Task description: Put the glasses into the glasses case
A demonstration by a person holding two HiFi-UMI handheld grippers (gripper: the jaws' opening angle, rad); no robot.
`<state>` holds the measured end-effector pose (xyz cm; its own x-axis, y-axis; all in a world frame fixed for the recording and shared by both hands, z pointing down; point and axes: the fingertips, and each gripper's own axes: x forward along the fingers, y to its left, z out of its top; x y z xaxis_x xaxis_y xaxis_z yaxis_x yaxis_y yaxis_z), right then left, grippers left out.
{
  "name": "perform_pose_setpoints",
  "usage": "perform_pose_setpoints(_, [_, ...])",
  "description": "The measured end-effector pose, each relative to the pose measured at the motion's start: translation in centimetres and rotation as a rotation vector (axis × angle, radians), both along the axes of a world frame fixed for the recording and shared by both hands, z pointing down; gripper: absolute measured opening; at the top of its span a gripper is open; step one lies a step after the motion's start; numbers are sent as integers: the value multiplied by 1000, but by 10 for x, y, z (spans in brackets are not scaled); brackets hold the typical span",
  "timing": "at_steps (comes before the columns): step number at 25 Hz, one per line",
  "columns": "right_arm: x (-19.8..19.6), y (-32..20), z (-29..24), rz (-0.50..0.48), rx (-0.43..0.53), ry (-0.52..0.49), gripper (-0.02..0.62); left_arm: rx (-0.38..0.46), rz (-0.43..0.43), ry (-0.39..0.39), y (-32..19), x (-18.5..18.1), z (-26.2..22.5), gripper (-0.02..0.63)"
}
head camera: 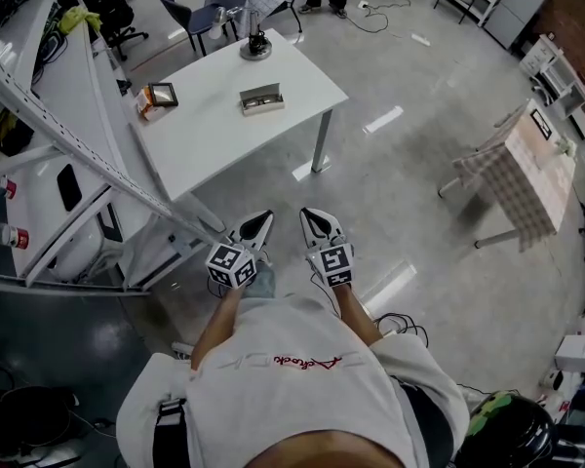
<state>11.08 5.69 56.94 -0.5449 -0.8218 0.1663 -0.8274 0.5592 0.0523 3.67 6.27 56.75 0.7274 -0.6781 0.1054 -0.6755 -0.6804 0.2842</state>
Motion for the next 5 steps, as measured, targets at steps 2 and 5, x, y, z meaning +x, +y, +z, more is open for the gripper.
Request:
perform_pose_setpoints(2, [-1, 4, 1, 3, 0, -5, 8, 2, 1, 2, 5, 0, 0, 25])
perform_pose_setpoints(5, [-4, 9, 0, 6, 4, -12, 8, 4, 3, 2, 11, -2, 0, 26])
